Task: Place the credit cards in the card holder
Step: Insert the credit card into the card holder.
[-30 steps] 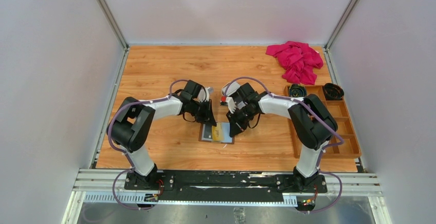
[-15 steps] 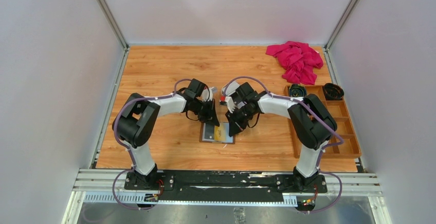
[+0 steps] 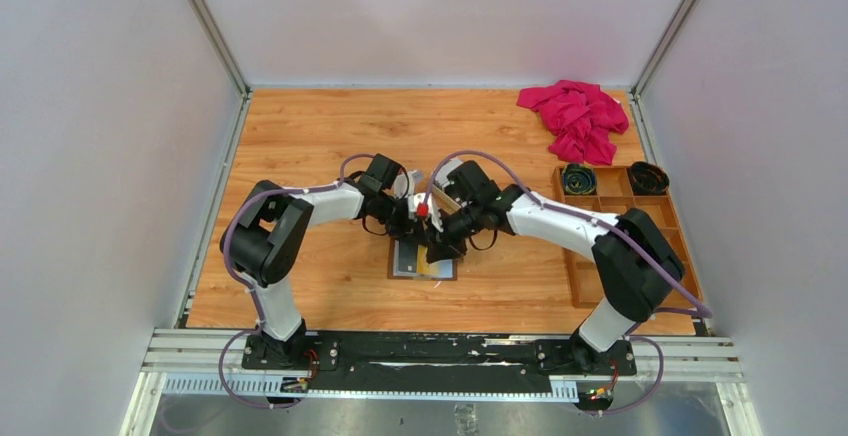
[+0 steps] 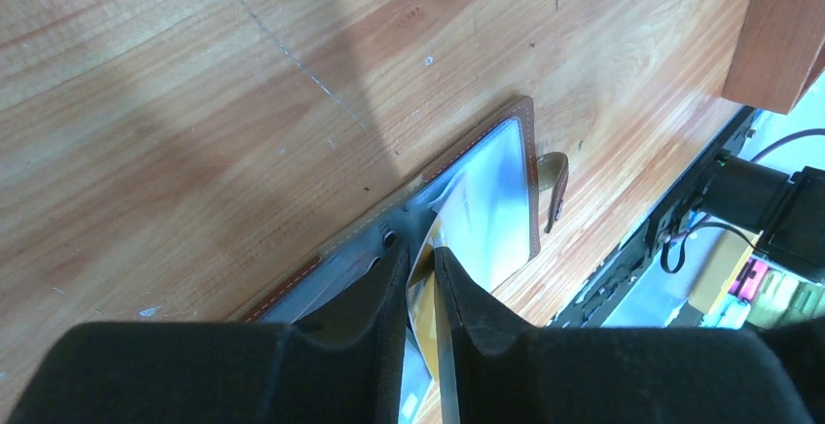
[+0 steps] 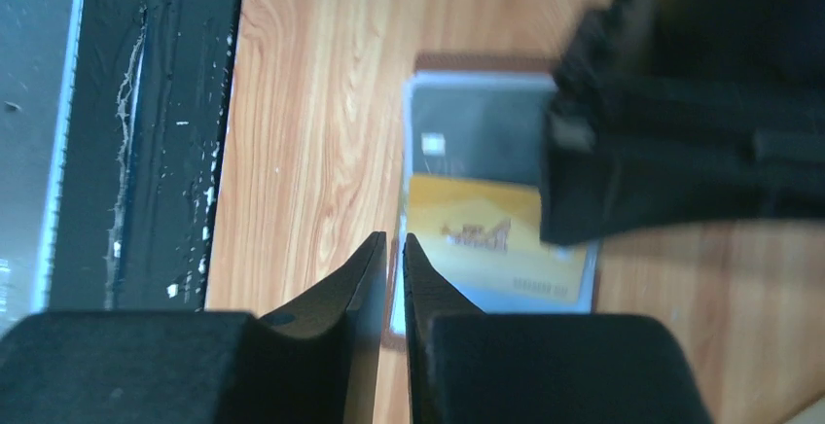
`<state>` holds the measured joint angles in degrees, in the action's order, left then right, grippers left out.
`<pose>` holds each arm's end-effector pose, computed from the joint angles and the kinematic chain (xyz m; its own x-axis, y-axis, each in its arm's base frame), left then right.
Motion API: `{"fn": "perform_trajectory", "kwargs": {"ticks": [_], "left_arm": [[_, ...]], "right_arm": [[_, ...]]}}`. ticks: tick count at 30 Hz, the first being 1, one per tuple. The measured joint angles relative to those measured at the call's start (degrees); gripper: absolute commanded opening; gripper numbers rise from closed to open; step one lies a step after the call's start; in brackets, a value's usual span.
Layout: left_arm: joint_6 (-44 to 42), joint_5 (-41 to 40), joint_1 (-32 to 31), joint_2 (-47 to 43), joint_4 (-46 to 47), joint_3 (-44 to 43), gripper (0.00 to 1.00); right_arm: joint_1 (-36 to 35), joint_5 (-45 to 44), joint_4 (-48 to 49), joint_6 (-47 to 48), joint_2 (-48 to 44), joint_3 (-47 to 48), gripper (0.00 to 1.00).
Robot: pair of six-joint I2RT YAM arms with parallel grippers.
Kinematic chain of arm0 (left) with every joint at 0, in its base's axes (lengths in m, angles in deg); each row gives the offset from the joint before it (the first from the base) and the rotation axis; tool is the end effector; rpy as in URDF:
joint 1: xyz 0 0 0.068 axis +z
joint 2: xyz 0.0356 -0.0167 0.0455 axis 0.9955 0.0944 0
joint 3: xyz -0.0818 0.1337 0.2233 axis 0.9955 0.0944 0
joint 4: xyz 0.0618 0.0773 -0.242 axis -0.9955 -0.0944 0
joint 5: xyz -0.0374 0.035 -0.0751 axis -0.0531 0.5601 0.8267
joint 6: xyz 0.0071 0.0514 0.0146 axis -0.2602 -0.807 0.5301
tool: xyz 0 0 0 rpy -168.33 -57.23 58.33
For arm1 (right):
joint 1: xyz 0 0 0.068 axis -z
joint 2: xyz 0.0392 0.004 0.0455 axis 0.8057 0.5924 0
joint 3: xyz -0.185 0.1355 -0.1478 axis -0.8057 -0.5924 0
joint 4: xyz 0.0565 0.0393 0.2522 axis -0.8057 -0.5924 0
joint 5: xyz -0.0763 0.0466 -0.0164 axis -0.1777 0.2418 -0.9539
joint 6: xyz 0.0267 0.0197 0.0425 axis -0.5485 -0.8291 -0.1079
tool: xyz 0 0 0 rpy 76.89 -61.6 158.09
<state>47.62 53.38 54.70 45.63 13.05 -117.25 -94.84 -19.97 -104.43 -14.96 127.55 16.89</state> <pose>0.2835 -0.1858 0.1359 -0.9715 0.1179 -0.2057 0.2261 0.7214 -0.6546 0.2312 0.2379 0.2090 -0.1429 -0.5501 -0.8228 -0.9702 -0.0866 0.2264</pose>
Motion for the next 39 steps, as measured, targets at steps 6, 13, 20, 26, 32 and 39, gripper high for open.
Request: {"fn": "perform_trajectory", "kwargs": {"ticks": [6, 13, 20, 26, 32, 39], "left_arm": [[0.0, 0.0, 0.0, 0.2, 0.0, 0.0, 0.22], [-0.2, 0.0, 0.0, 0.2, 0.0, 0.0, 0.23], [-0.2, 0.1, 0.0, 0.2, 0.0, 0.0, 0.24], [-0.2, 0.1, 0.0, 0.2, 0.1, 0.0, 0.25], [-0.2, 0.1, 0.0, 0.2, 0.2, 0.0, 0.30], [-0.2, 0.4, 0.0, 0.2, 0.5, 0.0, 0.37]], "right_arm": [[-8.2, -4.6, 4.7, 13.8, -0.5, -0.5, 0.04], [-12.2, -15.0, 6.5, 18.8, 6.0, 1.5, 0.01], [-12.9, -21.7, 8.0, 19.5, 7.2, 2.7, 0.01], [-13.7, -25.1, 9.2, 19.5, 8.6, 3.7, 0.01], [-14.2, -28.3, 8.7, 19.9, 8.8, 4.0, 0.01], [-14.5, -31.0, 7.5, 20.5, 8.2, 3.4, 0.00]]}}
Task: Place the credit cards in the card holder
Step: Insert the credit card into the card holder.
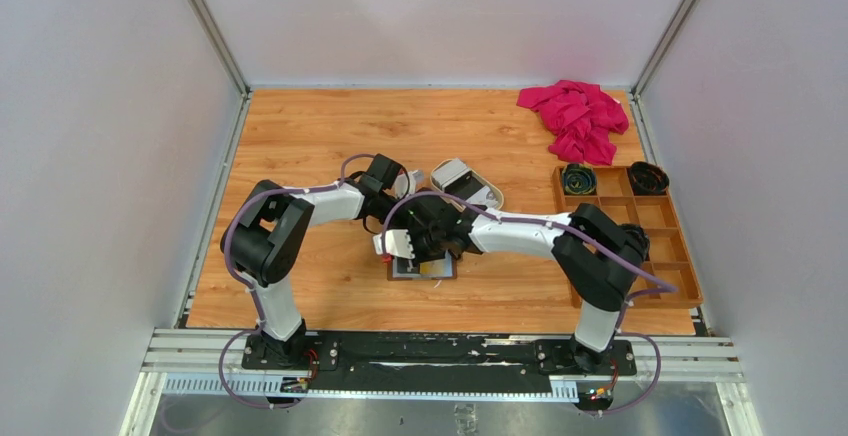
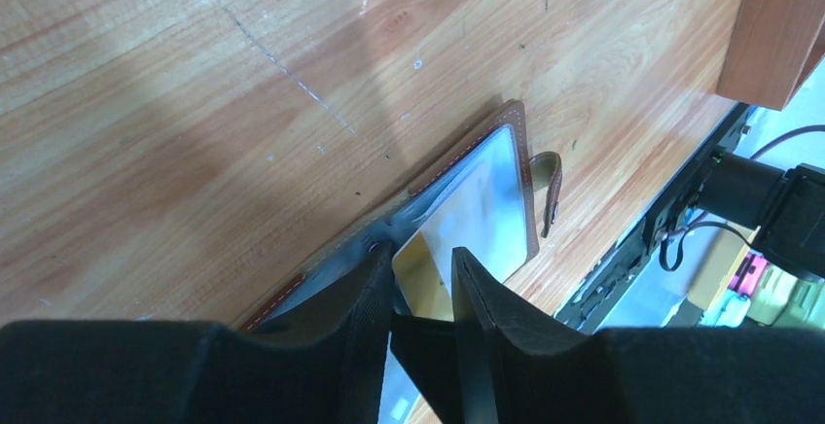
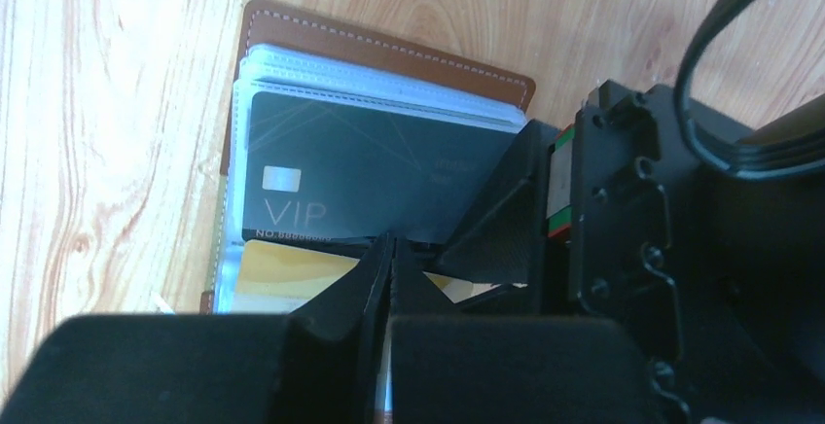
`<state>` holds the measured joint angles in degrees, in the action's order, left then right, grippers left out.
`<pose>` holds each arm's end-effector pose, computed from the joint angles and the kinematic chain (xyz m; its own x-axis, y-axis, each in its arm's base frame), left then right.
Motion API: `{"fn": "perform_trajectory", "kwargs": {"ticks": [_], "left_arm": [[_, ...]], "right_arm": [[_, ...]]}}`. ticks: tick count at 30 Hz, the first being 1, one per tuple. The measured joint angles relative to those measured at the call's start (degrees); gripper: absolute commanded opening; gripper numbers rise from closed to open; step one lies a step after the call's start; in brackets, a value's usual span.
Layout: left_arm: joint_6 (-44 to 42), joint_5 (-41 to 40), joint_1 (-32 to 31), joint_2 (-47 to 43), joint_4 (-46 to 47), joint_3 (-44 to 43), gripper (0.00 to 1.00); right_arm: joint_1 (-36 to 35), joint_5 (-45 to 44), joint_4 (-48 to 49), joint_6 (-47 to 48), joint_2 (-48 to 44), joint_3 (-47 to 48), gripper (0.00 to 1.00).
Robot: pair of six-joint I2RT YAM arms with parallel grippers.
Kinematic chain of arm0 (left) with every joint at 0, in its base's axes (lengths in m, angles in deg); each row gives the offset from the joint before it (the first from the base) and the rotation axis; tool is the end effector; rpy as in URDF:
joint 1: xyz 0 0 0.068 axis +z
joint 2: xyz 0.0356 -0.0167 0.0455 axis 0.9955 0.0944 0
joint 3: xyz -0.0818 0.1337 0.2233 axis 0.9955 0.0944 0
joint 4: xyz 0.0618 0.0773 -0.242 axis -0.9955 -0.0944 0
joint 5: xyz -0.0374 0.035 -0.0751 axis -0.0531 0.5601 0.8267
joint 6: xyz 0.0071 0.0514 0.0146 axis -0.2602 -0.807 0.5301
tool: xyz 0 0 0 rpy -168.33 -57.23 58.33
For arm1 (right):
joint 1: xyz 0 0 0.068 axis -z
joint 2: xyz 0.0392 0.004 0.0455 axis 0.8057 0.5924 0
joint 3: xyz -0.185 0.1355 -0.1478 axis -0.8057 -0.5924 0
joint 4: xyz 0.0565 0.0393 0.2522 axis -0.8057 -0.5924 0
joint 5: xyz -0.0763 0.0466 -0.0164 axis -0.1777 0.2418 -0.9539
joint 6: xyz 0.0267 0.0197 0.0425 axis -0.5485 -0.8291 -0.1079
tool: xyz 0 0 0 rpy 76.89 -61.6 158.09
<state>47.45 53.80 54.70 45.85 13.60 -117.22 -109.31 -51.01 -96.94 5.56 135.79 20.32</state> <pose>0.2841 -0.1864 0.1351 -0.9701 0.1218 -0.2099 0.2324 0.7148 -0.6595 0.1998 0.3118 0.1794 0.4051 -0.6931 -0.5963 -0.9096 -0.2397 -0.3394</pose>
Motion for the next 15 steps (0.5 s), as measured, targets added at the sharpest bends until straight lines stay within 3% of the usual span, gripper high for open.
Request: {"fn": "perform_trajectory", "kwargs": {"ticks": [15], "left_arm": [[0.0, 0.4, -0.2, -0.1, 0.5, 0.0, 0.42]], "right_arm": [[0.7, -3.8, -1.6, 0.7, -4.3, -5.0, 0.00]]}}
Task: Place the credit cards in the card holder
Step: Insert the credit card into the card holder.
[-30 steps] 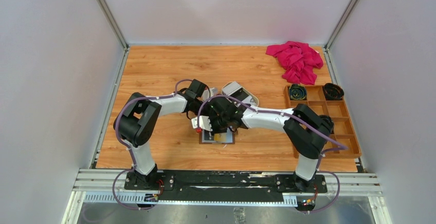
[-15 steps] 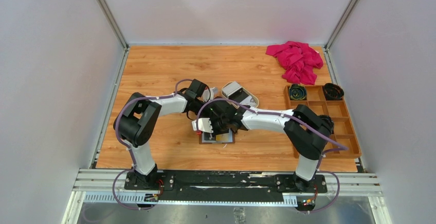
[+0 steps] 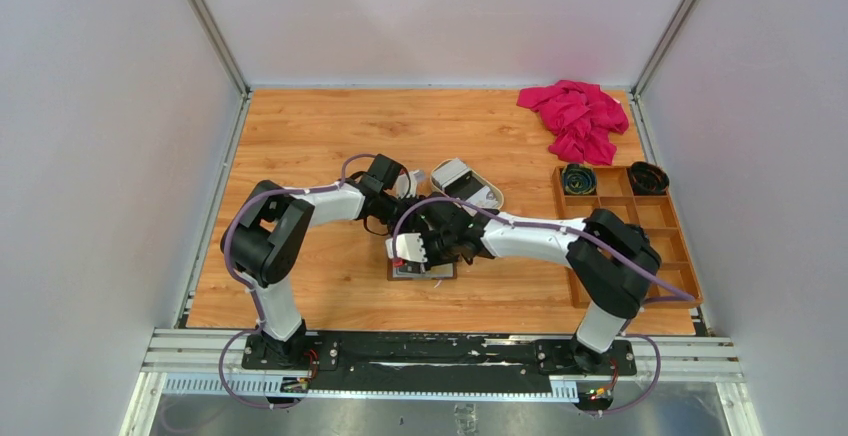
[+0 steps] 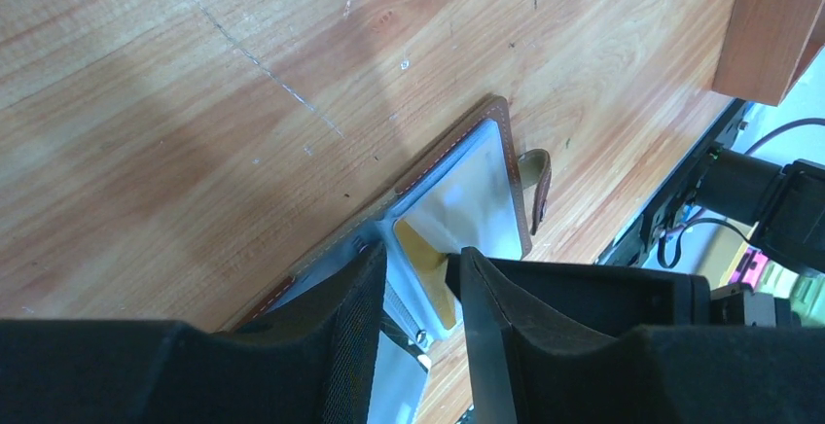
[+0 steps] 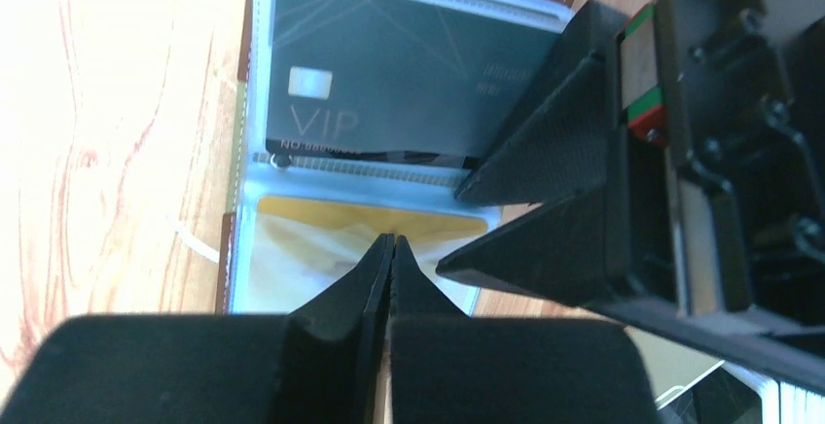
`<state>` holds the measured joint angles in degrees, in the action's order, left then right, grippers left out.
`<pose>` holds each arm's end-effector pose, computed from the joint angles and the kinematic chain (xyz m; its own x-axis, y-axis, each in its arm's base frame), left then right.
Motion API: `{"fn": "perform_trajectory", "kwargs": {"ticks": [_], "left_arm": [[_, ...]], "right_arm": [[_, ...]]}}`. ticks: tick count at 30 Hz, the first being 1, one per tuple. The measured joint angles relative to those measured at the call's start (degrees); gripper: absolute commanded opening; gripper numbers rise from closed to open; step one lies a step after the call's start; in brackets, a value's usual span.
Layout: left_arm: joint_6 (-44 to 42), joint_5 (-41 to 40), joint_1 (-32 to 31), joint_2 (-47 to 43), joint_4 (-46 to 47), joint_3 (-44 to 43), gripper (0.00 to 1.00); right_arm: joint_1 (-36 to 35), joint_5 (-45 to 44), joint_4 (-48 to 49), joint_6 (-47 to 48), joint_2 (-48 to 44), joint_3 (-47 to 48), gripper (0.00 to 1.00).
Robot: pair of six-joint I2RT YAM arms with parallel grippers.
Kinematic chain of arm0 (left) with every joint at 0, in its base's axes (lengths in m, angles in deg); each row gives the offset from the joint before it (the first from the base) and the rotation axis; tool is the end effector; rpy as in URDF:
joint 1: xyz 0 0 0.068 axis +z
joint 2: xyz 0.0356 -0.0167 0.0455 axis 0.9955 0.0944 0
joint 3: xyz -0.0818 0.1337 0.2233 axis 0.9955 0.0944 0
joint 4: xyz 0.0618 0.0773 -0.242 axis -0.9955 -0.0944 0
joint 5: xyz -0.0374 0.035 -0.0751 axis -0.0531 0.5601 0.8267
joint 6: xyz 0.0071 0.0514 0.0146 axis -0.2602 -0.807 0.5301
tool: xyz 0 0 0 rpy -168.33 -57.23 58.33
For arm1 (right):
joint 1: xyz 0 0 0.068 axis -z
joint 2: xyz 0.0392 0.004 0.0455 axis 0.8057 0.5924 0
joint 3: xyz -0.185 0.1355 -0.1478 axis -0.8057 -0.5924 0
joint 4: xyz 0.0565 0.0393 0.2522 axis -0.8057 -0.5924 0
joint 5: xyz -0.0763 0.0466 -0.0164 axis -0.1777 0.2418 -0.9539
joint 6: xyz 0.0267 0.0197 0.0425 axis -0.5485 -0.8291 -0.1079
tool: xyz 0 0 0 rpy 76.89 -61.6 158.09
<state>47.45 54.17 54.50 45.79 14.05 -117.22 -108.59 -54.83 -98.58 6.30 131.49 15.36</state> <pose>0.2839 -0.1879 0.1360 -0.9682 0.1263 -0.2158 0.2404 0.7071 -0.6650 0.1919 0.2884 0.1768 0.3888 -0.7472 -0.5390 -0.9102 -0.2209 -0.3503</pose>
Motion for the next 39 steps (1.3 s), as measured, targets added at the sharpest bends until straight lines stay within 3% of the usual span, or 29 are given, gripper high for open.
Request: {"fn": "perform_trajectory", "kwargs": {"ticks": [6, 14, 16, 25, 32, 39], "left_arm": [[0.0, -0.3, 0.0, -0.5, -0.4, 0.0, 0.45], [-0.2, -4.4, 0.1, -5.7, -1.8, 1.6, 0.51], [0.0, -5.2, 0.2, -8.0, -1.6, 2.6, 0.51], [0.7, -8.7, 0.3, -22.9, 2.1, 11.3, 0.52], [0.2, -12.6, 0.3, -41.0, 3.0, 16.1, 0.53], [0.1, -16.4, 0.3, -53.9, 6.9, 20.7, 0.80]], "right_arm": [[1.0, 2.3, -1.5, -0.7, -2.8, -1.2, 0.08], [7.0, 18.1, -8.1, -5.5, -12.9, -0.4, 0.20], [9.7, 22.3, -9.7, -6.4, -15.2, -0.4, 0.27], [20.5, 37.0, -13.1, -7.3, -23.8, -1.6, 0.40], [23.4, 41.6, -13.9, -9.6, -23.8, -1.6, 0.49], [26.5, 45.7, -14.1, -12.2, -23.8, -1.6, 0.54]]}}
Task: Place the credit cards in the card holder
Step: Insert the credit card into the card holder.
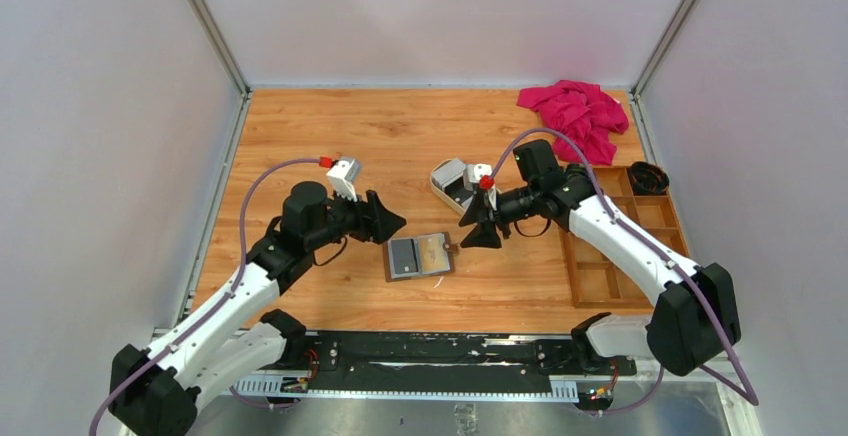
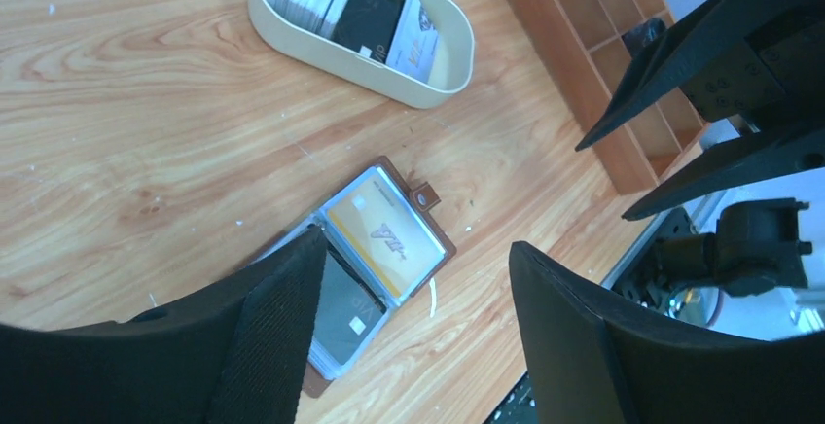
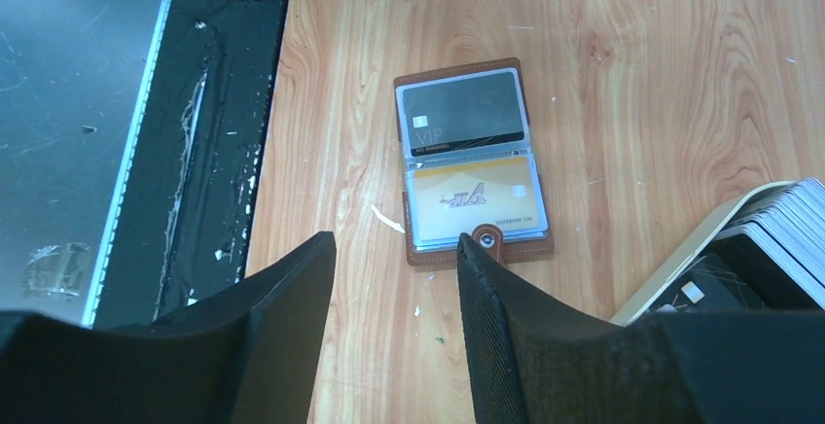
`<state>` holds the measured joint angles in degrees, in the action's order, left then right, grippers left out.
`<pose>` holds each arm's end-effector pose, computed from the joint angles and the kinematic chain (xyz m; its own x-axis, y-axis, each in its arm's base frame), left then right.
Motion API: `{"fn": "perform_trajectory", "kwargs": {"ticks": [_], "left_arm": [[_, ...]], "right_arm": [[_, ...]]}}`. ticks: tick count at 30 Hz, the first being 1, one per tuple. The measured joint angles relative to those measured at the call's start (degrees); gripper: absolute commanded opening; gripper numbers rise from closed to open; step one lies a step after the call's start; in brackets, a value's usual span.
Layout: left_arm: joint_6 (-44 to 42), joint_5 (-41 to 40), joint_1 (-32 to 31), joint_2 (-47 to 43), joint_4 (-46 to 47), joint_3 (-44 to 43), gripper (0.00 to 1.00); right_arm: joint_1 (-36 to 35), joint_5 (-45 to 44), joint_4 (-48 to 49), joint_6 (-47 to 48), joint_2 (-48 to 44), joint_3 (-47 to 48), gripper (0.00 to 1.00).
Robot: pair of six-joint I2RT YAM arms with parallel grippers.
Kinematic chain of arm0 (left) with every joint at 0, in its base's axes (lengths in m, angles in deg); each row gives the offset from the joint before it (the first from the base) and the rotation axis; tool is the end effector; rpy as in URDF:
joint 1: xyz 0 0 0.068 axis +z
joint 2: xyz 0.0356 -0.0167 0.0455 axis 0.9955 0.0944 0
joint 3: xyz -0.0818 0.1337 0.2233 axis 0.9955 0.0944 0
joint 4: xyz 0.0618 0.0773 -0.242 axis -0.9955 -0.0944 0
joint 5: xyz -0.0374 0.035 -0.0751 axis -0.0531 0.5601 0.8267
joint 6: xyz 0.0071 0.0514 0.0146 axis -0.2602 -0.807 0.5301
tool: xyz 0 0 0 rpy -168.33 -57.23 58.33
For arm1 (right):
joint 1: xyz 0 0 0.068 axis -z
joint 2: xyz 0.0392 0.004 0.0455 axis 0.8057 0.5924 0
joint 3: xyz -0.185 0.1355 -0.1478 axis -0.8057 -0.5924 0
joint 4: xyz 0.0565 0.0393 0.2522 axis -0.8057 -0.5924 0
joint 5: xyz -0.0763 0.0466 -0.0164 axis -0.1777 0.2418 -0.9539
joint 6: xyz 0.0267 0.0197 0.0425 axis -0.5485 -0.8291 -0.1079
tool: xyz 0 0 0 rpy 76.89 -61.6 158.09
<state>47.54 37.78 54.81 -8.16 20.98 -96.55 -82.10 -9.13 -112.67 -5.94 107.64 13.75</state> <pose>0.1700 -0.1101 0.2702 -0.5976 -0.1596 -0.7858 0.5091 0.6816 -0.5256 0.2166 0.1523 0.2839 0.0056 -0.3506 -0.9365 -0.9956 -0.0892 0.0274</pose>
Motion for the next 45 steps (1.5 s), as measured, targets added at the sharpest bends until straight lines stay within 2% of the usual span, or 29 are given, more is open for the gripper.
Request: {"fn": "perform_trajectory", "kwargs": {"ticks": [2, 3, 11, 16, 19, 24, 27, 31, 37, 45], "left_arm": [[0.6, -1.2, 0.0, -2.1, 1.1, 2.0, 0.96], [0.8, -1.8, 0.0, -3.0, 1.3, 2.9, 0.99], [5.6, -5.3, 1.4, -8.9, 2.1, 8.0, 1.00], [8.5, -4.7, 1.6, -9.5, 3.3, 9.4, 0.99], [10.6, -3.4, 1.6, -9.5, 4.2, 10.7, 0.96], [14.4, -0.6, 1.5, -7.8, 7.1, 12.8, 0.87], [15.4, -0.2, 0.7, -5.4, 8.4, 13.4, 0.74], [16.0, 0.2, -1.1, -1.3, 10.6, 13.7, 0.62], [16.1, -0.5, -3.6, 6.0, 14.5, 13.8, 0.54], [16.0, -1.4, -5.6, 15.1, 18.4, 13.7, 0.47]], "right_arm": [[0.5, 0.9, -0.4, -0.3, -0.1, 0.1, 0.55], [0.6, 1.4, -0.9, -0.5, -0.2, 0.3, 0.56], [0.6, 2.3, -4.1, 0.8, -0.2, 5.4, 0.59], [0.6, 2.5, -4.3, 2.6, 0.0, 3.9, 0.59], [0.6, 2.8, -2.0, 0.8, 0.1, 0.4, 0.59], [0.6, 1.5, 6.1, -9.5, 4.0, -4.2, 0.54], [0.6, 1.2, 10.4, -16.5, 7.5, -4.4, 0.50], [0.3, 0.6, 17.6, -28.9, 11.0, -5.9, 0.45], [-2.9, -0.3, 25.4, -43.8, 13.8, -9.5, 0.44], [-3.9, -4.7, 29.7, -54.9, 17.4, -11.7, 0.42]]}}
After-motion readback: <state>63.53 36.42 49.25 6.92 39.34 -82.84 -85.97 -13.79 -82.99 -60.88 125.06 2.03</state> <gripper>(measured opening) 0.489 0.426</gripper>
